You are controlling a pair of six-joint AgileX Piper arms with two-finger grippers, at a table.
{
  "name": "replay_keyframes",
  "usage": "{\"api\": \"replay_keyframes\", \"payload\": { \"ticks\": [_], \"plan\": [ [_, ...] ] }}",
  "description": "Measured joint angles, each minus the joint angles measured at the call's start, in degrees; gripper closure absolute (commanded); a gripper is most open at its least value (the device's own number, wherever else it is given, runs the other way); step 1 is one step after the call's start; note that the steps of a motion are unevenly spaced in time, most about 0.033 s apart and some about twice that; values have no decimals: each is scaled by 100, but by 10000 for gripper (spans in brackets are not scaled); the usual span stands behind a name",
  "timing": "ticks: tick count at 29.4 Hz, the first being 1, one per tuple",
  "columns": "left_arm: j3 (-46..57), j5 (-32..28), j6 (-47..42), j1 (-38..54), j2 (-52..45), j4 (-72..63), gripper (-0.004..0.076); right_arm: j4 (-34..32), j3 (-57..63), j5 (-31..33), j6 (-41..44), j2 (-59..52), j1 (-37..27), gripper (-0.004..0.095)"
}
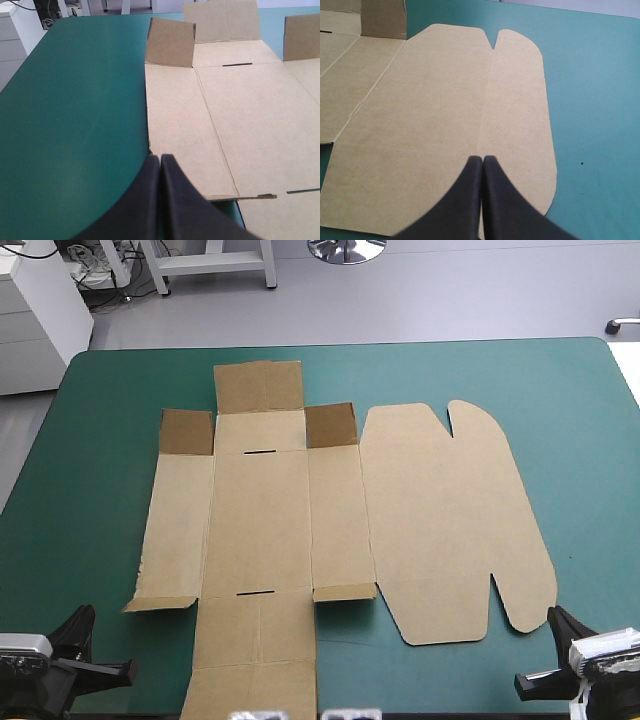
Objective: Fold the box
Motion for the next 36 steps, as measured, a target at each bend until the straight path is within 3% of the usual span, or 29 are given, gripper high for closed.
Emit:
{"api": "replay_keyframes", "payload": {
  "ticks": [25, 30, 36],
  "plan": [
    [-125, 164, 0, 0, 45, 0, 734, 0, 0, 0, 0, 0, 0, 927],
    [-479, 389, -114, -31, 735, 0, 733, 0, 0, 0, 0, 0, 0, 927],
    [-700, 219, -207, -116, 2053, -129, 725, 0, 0, 0, 0, 0, 0, 927]
  ]
}}
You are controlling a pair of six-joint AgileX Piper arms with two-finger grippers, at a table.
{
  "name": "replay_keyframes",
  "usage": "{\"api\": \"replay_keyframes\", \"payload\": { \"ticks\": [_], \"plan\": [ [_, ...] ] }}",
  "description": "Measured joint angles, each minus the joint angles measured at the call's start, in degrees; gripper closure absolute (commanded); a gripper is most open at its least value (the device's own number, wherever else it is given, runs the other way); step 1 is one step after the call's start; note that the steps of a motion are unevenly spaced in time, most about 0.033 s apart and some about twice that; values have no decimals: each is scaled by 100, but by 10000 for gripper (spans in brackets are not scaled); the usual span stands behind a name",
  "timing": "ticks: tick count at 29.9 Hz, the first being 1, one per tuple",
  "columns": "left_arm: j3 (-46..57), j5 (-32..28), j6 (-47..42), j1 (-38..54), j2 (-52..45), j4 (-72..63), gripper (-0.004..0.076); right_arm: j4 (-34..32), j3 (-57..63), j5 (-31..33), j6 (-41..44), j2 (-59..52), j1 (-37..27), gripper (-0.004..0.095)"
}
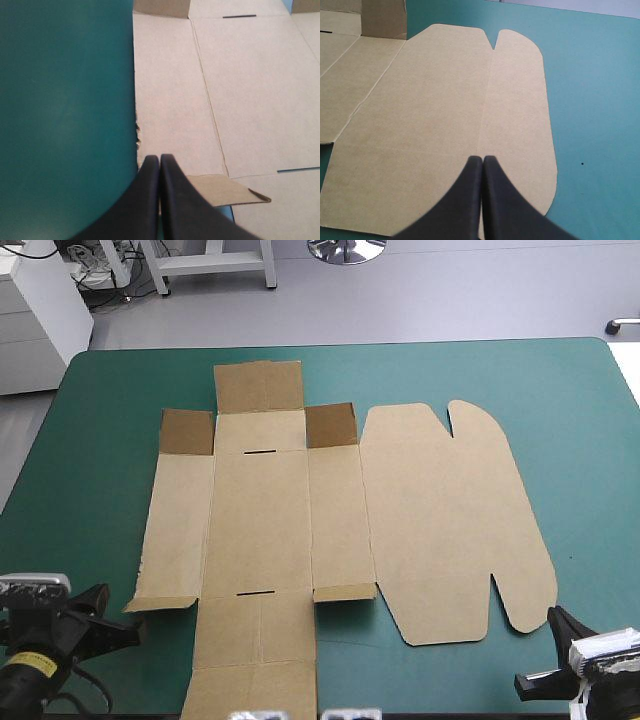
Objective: Fold the box
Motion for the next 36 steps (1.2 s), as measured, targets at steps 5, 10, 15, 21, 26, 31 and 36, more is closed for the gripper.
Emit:
{"api": "replay_keyframes", "payload": {
  "ticks": [5, 10, 15, 21, 26, 31, 36],
  "plan": [
    [-178, -322, 93, 0, 1325, -465, 708, 0, 0, 0, 0, 0, 0, 927],
    [-592, -508, 674, 0, 2398, -1073, 707, 0, 0, 0, 0, 0, 0, 927],
    [-1060, -345, 1584, 284, 3432, -2120, 707, 0, 0, 0, 0, 0, 0, 927],
    [-1376, 351, 3266, 1866, 4491, -3893, 708, 0, 0, 0, 0, 0, 0, 927],
    [-1453, 680, 4043, 2700, 5218, -4658, 708, 0, 0, 0, 0, 0, 0, 927],
    [-1616, 811, 4139, 2783, 5744, -4539, 710, 0, 0, 0, 0, 0, 0, 927],
    [-1963, 981, 4007, 2809, 6083, -4264, 711, 0, 0, 0, 0, 0, 0, 927]
  ]
}}
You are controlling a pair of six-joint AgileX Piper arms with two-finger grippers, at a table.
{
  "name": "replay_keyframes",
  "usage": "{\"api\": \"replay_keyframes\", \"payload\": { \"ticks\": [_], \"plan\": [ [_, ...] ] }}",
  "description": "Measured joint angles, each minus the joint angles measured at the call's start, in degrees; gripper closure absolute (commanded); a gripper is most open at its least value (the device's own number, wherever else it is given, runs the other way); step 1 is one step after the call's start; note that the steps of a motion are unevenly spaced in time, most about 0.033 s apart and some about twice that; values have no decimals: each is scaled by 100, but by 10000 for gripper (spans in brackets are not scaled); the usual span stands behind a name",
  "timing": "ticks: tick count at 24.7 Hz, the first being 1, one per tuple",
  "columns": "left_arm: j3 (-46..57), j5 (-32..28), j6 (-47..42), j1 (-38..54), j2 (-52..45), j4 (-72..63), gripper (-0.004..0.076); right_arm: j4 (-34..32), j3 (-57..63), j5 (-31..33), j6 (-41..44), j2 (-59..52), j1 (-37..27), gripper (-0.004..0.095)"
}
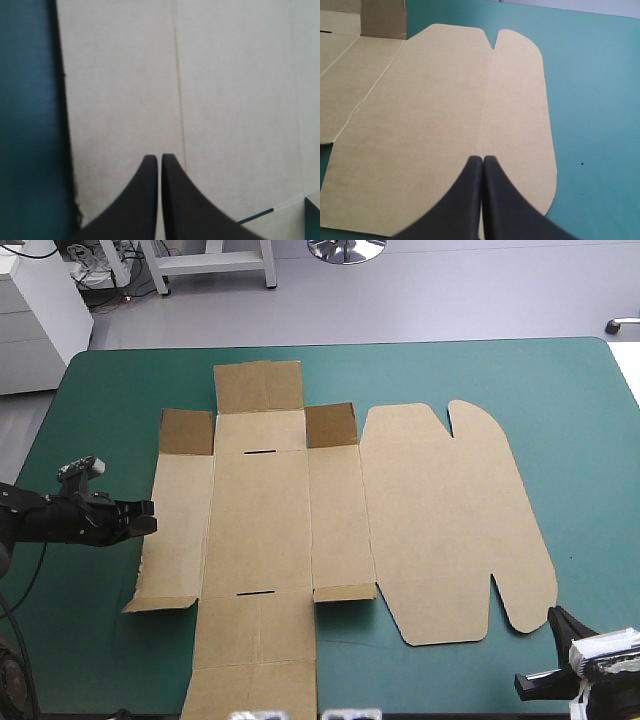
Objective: Fold the box
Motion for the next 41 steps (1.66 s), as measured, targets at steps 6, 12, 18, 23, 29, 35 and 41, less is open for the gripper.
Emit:
{"api": "replay_keyframes", "payload": {
  "ticks": [6, 12, 18, 23, 29, 35, 41],
  "plan": [
    [-636, 378, -531, 279, 469, 466, 711, 0, 0, 0, 0, 0, 0, 927],
    [-764, 527, -573, 338, 860, 919, 712, 0, 0, 0, 0, 0, 0, 927],
    [-764, 561, -772, 338, 1055, 905, 710, 0, 0, 0, 0, 0, 1, 927],
    [-770, 762, -817, 338, 1452, 928, 554, 0, 0, 0, 0, 0, 1, 927],
    [-764, 781, -823, 338, 1479, 940, 213, 0, 0, 0, 0, 0, 1, 927],
    [-757, 781, -966, 203, 1479, 940, 203, 0, 0, 0, 0, 0, 1, 927],
    [-640, 781, -1001, -262, 1479, 939, 203, 0, 0, 0, 0, 0, 1, 927]
  ]
}}
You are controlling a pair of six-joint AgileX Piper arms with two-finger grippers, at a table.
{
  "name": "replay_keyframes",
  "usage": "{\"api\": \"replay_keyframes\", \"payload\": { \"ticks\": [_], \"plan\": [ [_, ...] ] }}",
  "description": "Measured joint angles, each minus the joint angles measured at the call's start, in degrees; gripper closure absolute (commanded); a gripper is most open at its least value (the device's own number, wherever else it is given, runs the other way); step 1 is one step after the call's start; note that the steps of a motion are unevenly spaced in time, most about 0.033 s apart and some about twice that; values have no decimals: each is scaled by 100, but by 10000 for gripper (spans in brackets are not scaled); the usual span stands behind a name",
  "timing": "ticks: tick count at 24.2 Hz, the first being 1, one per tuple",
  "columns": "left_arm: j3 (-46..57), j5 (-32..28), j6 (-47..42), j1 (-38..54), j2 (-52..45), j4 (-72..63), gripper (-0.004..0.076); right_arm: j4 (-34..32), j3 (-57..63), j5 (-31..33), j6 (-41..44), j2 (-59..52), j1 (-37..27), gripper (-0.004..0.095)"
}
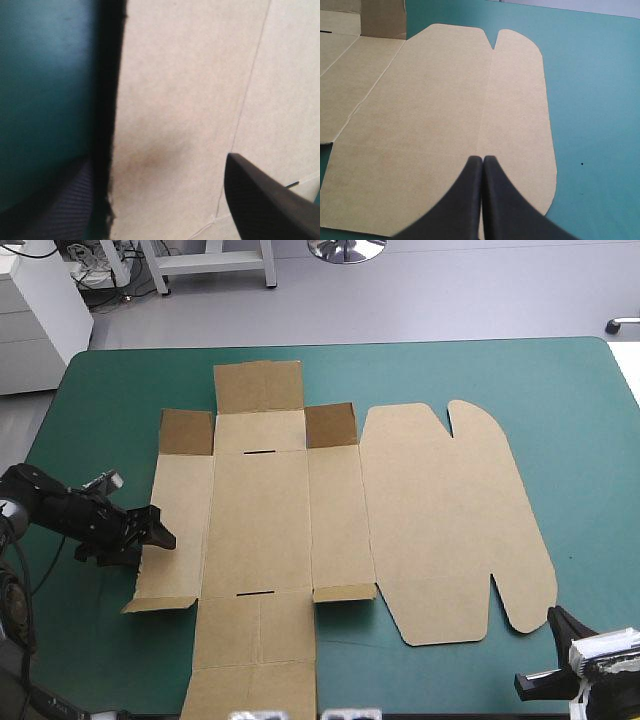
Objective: Fold the box
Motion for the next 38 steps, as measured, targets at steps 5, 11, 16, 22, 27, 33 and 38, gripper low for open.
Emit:
{"api": "replay_keyframes", "payload": {
  "ticks": [5, 11, 16, 22, 27, 33, 38],
  "plan": [
    [0, -4, -395, -333, 0, -371, 204, 0, 0, 0, 0, 0, 0, 927],
    [0, -4, -606, -371, 0, -1356, 225, 0, 0, 0, 0, 0, 0, 927],
    [0, -4, -606, -371, 0, -1279, 725, 0, 0, 0, 0, 0, 0, 927],
    [0, 16, -471, -380, -6, -605, 734, 0, 0, 0, 0, 0, 0, 927],
    [-117, 62, -472, -419, -6, -430, 734, 0, 0, 0, 0, 0, 0, 927],
    [-495, 127, -606, -563, -1, -171, 734, 0, 0, -47, 0, 0, 0, 927],
    [-1208, 124, -672, -1136, 49, 546, 734, 5, 0, -47, 0, 0, 0, 927]
  ]
}}
